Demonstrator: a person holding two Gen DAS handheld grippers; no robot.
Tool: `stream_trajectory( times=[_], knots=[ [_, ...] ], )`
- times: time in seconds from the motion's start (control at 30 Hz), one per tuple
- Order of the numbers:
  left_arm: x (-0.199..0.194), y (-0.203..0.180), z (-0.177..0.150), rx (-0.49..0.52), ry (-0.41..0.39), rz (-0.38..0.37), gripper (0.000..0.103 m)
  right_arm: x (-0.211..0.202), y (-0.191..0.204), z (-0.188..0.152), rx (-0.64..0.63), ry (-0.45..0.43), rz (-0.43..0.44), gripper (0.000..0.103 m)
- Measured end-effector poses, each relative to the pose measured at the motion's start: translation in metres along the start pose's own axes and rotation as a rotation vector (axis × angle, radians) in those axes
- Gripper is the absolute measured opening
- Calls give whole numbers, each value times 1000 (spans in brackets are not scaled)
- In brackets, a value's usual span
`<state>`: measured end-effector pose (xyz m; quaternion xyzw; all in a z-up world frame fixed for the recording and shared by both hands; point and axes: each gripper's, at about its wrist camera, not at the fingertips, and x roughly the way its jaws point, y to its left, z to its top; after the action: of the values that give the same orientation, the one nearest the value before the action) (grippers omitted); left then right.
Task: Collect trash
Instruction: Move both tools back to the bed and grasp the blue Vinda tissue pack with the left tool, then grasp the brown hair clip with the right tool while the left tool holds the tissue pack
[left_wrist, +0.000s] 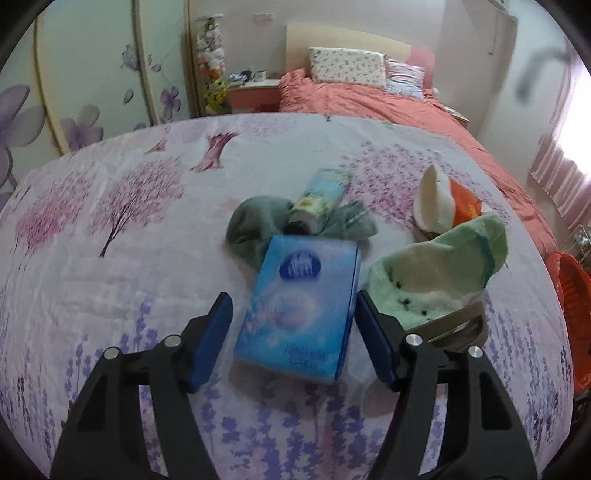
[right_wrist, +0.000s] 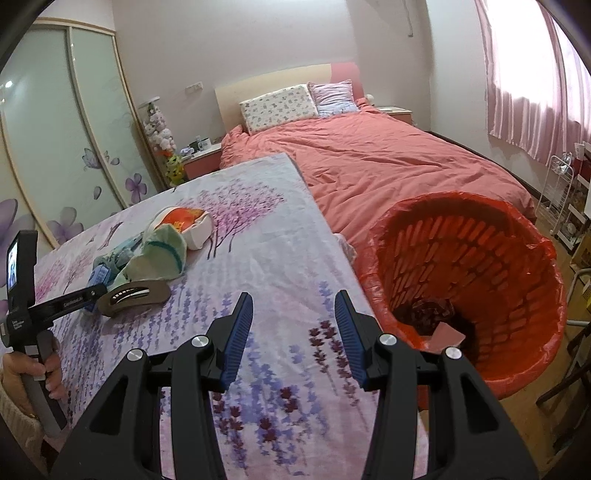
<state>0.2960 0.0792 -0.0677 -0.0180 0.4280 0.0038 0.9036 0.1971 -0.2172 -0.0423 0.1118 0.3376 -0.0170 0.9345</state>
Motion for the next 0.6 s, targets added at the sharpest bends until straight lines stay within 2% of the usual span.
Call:
stream_trajectory(
  times=[0.1,0.2,0.37,0.47,0.6],
  knots=[
    [5,-5,4,17,3,6,63,0,3,-1,-5,5,-1,47],
    [12,0,3,0,25,-31,58,1,5,0,-7,8,2,47],
    [6,11,-3,26,11,6,51,3,15,-1,-8,22,26,47],
    [3,38,-3,4,11,65,50,6,30,-3,-21,33,54,47],
    [0,88,-6,-74,16,126,50,17,64,-10,-47,69,116,47]
  ],
)
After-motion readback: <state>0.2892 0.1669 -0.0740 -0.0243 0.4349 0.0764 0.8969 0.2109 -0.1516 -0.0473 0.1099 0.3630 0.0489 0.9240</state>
